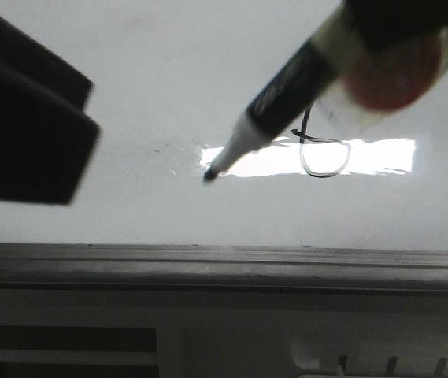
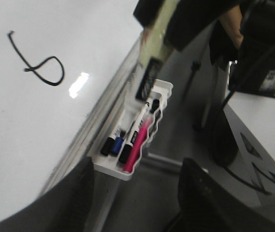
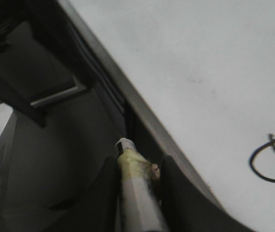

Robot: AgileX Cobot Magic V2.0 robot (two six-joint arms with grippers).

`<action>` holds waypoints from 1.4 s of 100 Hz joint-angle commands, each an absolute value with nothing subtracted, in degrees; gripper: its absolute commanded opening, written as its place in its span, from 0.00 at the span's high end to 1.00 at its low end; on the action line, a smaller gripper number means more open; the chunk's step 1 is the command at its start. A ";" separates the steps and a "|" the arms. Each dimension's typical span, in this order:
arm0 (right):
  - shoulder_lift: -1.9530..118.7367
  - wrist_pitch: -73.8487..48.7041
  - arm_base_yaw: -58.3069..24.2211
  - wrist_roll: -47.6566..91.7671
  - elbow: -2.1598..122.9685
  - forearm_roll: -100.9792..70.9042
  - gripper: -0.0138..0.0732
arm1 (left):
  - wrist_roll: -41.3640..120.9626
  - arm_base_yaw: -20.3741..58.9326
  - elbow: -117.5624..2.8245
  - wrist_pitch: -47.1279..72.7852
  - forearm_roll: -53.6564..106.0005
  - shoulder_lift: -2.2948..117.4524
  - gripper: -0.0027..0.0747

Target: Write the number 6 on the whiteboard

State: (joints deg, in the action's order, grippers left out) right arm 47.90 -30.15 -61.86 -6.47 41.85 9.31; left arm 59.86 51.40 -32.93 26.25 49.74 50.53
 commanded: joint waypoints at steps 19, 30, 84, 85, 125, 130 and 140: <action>52.84 -26.34 -69.14 -6.00 43.69 9.42 0.92 | 64.91 51.28 -42.73 37.73 50.28 62.25 0.48; 52.89 -24.49 -70.03 -6.00 43.69 9.31 0.92 | 66.24 51.28 -43.53 40.25 50.28 64.34 0.48; 52.89 -20.33 -70.30 -6.00 43.69 8.13 0.92 | 67.78 51.28 -43.45 36.46 56.49 65.34 0.86; 52.89 -20.44 -70.30 -6.00 43.69 8.13 0.92 | 67.78 51.28 -43.45 36.11 56.78 65.34 0.89; 52.89 -22.85 -70.30 -6.00 43.69 6.46 0.91 | 67.78 51.28 -43.45 35.89 57.78 65.34 0.99; 52.89 -22.95 -70.30 -6.00 43.69 6.46 0.91 | 67.78 51.28 -43.45 35.89 57.78 65.34 0.99; 52.89 -23.68 -70.30 -6.00 43.69 6.85 0.82 | 67.78 51.28 -43.45 35.89 58.19 65.34 0.99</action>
State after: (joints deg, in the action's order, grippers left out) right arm 53.30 -25.08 -70.28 -6.47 41.85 7.04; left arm 69.85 51.40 -41.61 39.55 52.74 66.14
